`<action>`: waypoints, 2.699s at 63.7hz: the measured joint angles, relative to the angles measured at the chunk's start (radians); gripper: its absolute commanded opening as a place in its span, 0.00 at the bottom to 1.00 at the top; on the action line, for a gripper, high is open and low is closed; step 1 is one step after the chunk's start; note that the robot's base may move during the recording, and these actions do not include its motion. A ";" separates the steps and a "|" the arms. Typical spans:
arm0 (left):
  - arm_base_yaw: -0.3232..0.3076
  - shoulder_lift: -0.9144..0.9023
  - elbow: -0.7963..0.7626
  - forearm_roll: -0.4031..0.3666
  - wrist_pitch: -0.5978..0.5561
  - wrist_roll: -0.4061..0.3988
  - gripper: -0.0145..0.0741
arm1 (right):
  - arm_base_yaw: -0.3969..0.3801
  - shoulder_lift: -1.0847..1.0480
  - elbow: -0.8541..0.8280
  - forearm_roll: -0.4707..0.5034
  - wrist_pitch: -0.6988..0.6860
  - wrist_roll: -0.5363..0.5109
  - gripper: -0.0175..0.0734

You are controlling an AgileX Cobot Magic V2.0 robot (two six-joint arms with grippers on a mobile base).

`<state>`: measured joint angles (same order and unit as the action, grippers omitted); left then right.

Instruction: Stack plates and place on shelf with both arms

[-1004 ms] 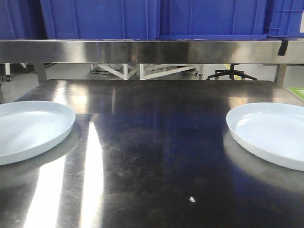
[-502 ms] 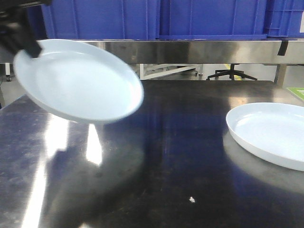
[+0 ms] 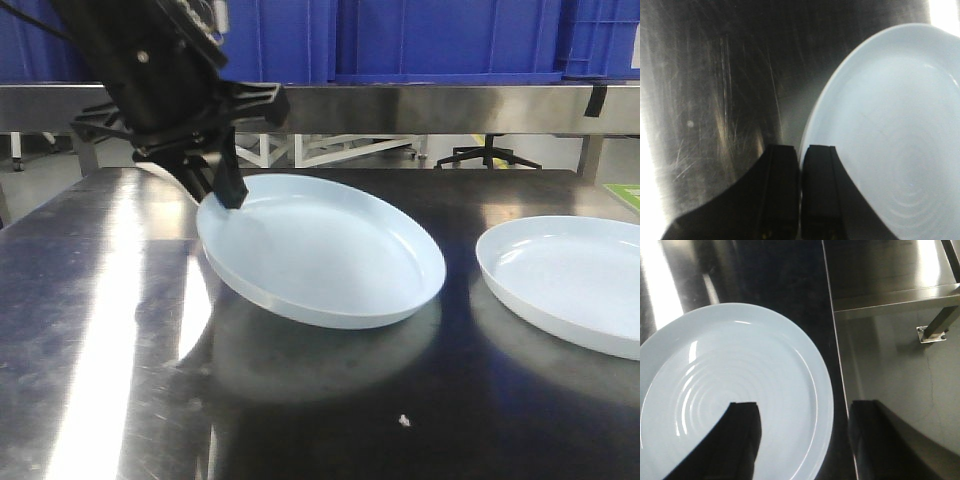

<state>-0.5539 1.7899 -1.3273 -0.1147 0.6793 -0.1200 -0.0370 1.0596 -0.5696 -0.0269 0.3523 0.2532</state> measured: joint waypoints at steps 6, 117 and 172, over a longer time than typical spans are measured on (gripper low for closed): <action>0.000 0.014 -0.005 0.000 0.000 0.000 0.33 | 0.000 0.000 0.000 0.000 0.001 0.000 0.74; 0.230 -1.218 0.862 0.326 -0.018 -0.265 0.26 | 0.000 0.000 0.000 0.000 0.012 0.000 0.74; 0.230 -1.218 0.862 0.326 -0.018 -0.266 0.26 | 0.000 0.000 0.000 0.000 0.030 0.000 0.72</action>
<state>-0.3240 0.5714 -0.4657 0.2117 0.6618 -0.3863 -0.0370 1.0596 -0.5696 -0.0269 0.3819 0.2532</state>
